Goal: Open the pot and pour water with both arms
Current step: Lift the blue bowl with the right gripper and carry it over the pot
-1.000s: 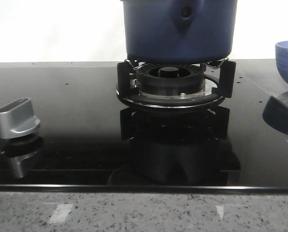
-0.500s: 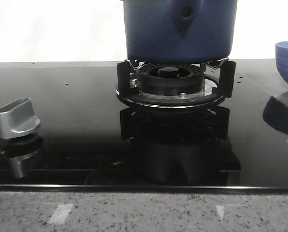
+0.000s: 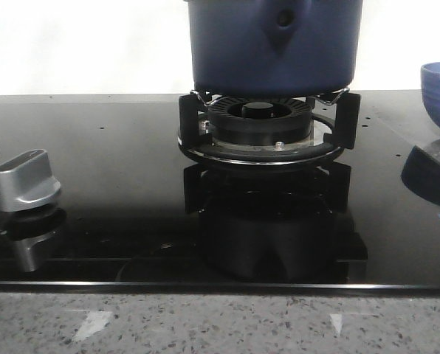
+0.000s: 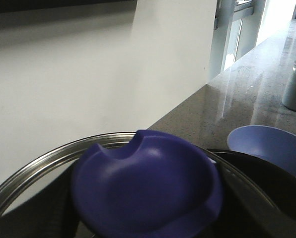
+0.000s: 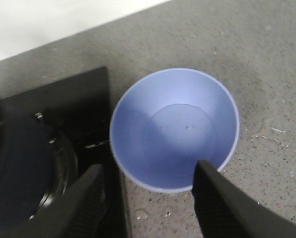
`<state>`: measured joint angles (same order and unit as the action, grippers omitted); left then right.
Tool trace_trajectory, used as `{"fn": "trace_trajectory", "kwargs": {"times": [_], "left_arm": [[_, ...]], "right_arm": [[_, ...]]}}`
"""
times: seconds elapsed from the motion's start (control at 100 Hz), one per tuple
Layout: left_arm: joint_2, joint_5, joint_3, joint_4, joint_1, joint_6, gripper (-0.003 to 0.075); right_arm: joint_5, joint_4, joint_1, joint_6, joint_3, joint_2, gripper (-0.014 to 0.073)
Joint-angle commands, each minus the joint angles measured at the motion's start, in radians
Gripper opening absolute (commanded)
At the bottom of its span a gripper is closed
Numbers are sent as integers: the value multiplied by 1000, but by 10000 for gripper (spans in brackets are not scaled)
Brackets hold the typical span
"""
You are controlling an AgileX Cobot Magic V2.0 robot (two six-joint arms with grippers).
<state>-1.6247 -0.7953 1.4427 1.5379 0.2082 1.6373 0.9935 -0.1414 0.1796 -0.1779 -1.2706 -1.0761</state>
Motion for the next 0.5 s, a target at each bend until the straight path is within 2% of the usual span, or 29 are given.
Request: {"fn": "trace_trajectory", "kwargs": {"times": [0.0, 0.3, 0.49], "left_arm": [[58, -5, 43, 81, -3, -9, 335], [58, 0, 43, 82, -3, -9, 335], [58, 0, 43, 89, -3, -9, 335]], "right_arm": [[-47, 9, 34, -29, -52, -53, 363], [-80, 32, 96, -98, -52, -199, 363], [7, 33, 96, -98, -52, -299, 363]]}}
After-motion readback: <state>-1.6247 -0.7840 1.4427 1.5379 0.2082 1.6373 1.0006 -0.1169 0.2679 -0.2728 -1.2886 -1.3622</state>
